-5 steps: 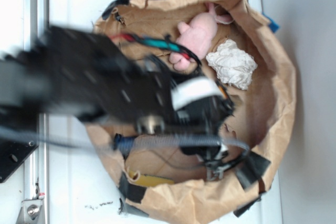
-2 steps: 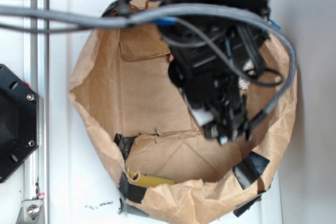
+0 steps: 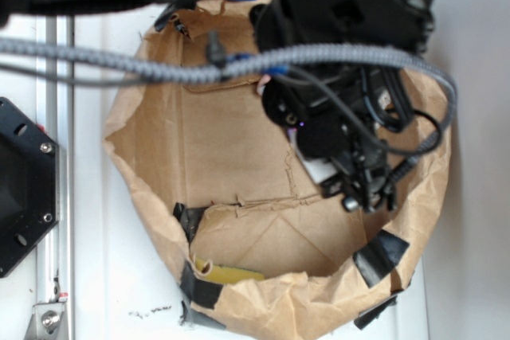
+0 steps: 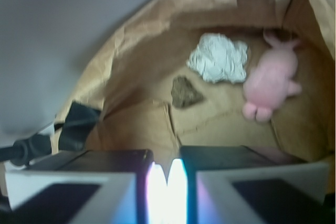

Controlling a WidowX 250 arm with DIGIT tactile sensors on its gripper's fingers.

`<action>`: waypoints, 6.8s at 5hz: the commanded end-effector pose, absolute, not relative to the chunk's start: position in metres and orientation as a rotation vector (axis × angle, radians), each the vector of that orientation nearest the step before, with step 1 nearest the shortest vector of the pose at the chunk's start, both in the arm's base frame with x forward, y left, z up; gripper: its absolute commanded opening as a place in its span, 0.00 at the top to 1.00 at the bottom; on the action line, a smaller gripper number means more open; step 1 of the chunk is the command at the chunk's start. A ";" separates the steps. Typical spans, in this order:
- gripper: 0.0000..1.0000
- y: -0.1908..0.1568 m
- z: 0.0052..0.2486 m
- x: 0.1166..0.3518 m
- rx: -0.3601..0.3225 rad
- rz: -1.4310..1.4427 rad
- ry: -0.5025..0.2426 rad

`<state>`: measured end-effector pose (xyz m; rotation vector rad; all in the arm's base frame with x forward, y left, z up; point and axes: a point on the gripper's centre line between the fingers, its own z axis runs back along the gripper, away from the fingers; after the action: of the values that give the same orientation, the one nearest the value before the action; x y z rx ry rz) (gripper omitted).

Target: Grab the rock.

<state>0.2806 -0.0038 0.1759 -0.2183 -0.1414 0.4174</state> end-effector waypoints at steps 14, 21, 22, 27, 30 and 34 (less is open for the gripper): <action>0.00 0.006 0.067 0.316 -0.006 0.373 -0.398; 0.00 -0.001 0.075 0.323 -0.054 0.325 -0.504; 0.00 0.002 0.079 0.323 -0.051 0.345 -0.545; 0.00 0.012 0.064 0.335 0.009 0.400 -0.514; 0.00 0.029 0.056 0.343 0.086 0.481 -0.498; 1.00 0.026 0.054 0.341 0.093 0.487 -0.486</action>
<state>0.3329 0.0197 0.0325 0.1033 -0.4388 0.4823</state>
